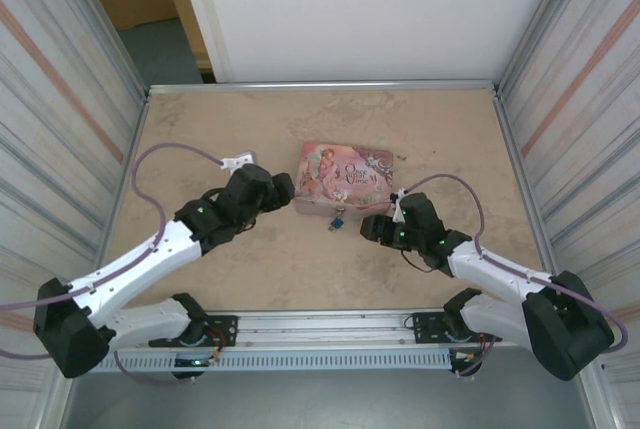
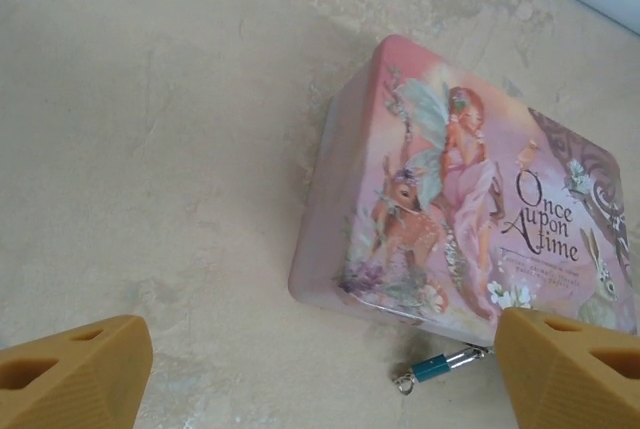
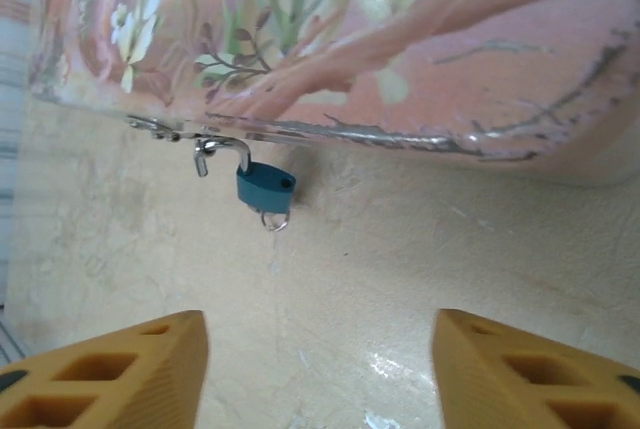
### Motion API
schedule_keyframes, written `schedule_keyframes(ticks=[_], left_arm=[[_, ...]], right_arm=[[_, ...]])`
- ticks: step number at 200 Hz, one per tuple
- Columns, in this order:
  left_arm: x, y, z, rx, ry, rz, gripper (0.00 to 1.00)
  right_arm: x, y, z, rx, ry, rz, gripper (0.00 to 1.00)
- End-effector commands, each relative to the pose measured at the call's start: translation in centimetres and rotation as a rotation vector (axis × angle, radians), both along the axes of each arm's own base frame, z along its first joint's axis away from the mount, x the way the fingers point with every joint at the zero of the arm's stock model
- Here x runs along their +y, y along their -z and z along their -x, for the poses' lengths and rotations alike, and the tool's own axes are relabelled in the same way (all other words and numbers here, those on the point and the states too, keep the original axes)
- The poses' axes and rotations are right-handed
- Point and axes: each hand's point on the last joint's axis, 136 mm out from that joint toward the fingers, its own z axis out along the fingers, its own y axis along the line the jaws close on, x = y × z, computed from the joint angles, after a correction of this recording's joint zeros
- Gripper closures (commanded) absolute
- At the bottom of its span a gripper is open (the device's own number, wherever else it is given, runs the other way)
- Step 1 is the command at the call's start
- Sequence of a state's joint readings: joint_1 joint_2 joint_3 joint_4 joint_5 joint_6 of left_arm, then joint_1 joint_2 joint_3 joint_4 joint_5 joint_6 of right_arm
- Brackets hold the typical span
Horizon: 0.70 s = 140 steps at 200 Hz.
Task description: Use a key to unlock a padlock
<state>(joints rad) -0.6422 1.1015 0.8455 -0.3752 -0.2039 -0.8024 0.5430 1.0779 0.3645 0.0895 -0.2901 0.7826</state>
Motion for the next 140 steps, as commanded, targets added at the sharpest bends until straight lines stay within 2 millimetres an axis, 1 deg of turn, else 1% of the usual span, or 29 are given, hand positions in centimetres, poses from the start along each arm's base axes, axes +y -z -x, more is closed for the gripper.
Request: schedule_keyframes(ticks=[1,17,38,63,103,125,140], left_arm=[[-2.4,0.3,-0.4,0.041,0.199,0.159,0.11],[-3.3,0.5,-1.1,0.039,0.279,0.227,0.08],[-4.3,1.0,-2.0,0.041,0.354,0.253,0.07],[-5.4,1.7,-3.3,0.072,0.411,0.268,0.07],[-6.1,4.0,-5.6,0.140,0.419,0.238,0.08],[-6.3,5.8,-6.4,0.189,0.414,0.219,0.09],[-6.1,7.3,-6.5,0.237,0.396,0.199,0.09]], right_arm=[[1.2,-2.7,-0.9,-0.058,-0.046,-0.073,0.28],[1.3,-3.1,-1.3,-0.070,-0.047,-0.083,0.14],[1.3,-3.4,-1.8,-0.083,-0.047,-0.078,0.00],[1.1,-3.6,-2.5,-0.095,-0.044,-0.077,0.01],[1.1,-3.6,-3.4,-0.099,-0.047,-0.090,0.01],[1.1,-3.6,-3.5,-0.109,-0.065,-0.071,0.01],[1.1,-3.5,-3.7,-0.117,-0.077,-0.060,0.01]])
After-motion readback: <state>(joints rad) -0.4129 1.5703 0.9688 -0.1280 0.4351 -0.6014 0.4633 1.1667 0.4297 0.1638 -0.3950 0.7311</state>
